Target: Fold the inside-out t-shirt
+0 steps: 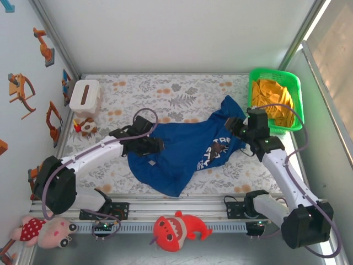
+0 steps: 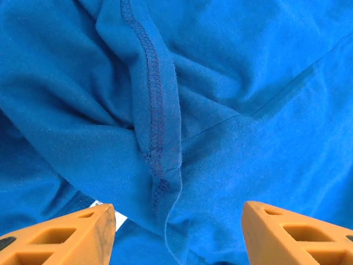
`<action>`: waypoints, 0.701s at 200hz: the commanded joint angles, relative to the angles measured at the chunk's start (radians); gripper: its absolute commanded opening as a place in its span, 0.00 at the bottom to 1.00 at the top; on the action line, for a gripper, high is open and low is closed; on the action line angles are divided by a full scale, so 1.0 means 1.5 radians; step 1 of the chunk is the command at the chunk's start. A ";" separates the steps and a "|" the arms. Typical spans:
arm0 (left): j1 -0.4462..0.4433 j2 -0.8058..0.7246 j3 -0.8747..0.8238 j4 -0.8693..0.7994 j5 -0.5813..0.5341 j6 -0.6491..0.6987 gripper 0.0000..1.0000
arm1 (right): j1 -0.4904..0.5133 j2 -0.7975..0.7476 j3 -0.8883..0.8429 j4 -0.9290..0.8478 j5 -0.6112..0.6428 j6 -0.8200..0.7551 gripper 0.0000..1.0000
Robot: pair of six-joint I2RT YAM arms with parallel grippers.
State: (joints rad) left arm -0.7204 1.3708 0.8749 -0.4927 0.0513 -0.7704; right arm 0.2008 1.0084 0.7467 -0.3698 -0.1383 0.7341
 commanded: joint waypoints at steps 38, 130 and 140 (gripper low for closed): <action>-0.042 0.085 0.018 0.006 -0.089 0.003 0.58 | 0.015 -0.037 -0.050 -0.009 0.048 0.031 0.41; 0.150 0.032 0.172 -0.041 -0.004 0.140 0.00 | 0.015 -0.049 -0.021 -0.025 0.013 0.004 0.40; 0.209 0.055 0.225 -0.048 0.046 0.164 0.00 | 0.016 -0.043 -0.017 -0.015 -0.001 0.002 0.40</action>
State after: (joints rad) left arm -0.5743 1.4586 1.0672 -0.5426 -0.0185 -0.6537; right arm 0.2176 0.9421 0.6724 -0.4103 -0.1005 0.7589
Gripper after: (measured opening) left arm 0.025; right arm 0.403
